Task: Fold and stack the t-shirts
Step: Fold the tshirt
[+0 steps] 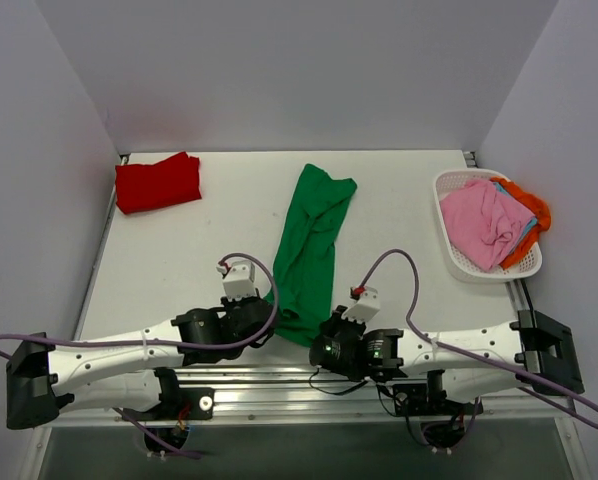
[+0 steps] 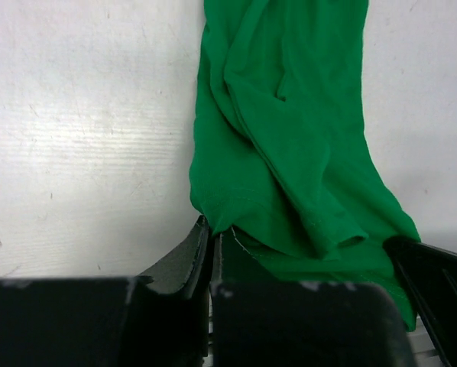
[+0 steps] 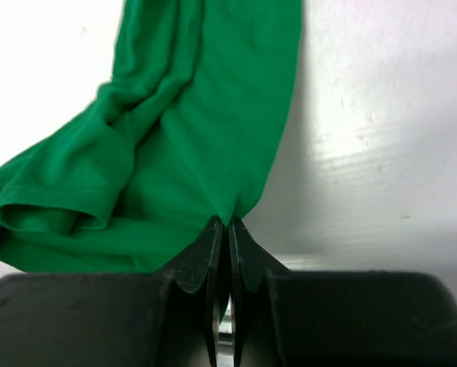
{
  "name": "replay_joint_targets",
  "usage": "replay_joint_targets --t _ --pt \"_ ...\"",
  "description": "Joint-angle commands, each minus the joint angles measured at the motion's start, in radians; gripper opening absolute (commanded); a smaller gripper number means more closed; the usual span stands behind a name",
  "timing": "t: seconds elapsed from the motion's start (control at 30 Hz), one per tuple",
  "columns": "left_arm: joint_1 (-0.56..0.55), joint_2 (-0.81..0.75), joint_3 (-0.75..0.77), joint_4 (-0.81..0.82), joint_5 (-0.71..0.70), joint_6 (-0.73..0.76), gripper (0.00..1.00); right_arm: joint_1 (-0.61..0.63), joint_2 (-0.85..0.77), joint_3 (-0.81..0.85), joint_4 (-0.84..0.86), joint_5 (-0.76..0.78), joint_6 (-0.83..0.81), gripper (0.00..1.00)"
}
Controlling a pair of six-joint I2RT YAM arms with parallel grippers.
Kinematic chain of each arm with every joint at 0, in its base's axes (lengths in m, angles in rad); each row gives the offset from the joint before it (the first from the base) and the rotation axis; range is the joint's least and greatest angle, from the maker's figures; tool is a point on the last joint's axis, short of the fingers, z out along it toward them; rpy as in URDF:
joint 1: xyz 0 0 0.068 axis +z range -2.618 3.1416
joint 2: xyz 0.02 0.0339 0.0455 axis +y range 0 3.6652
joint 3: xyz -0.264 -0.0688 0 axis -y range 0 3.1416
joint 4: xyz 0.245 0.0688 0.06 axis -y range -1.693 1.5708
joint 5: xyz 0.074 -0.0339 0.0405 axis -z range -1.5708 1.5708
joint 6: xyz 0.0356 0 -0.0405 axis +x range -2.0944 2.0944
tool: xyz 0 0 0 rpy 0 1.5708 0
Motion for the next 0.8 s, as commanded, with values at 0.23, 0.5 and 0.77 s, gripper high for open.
replay_joint_targets --t 0.23,0.5,0.77 --pt "0.089 0.032 0.186 0.086 -0.125 0.278 0.02 -0.144 0.017 0.176 -0.172 0.240 -0.174 0.00" --pt "0.286 0.139 0.223 0.260 0.022 0.389 0.02 -0.276 0.077 0.224 -0.065 0.240 -0.317 0.00" --pt "0.419 0.335 0.292 0.456 0.189 0.499 0.03 -0.410 0.202 0.293 0.075 0.171 -0.458 0.00"
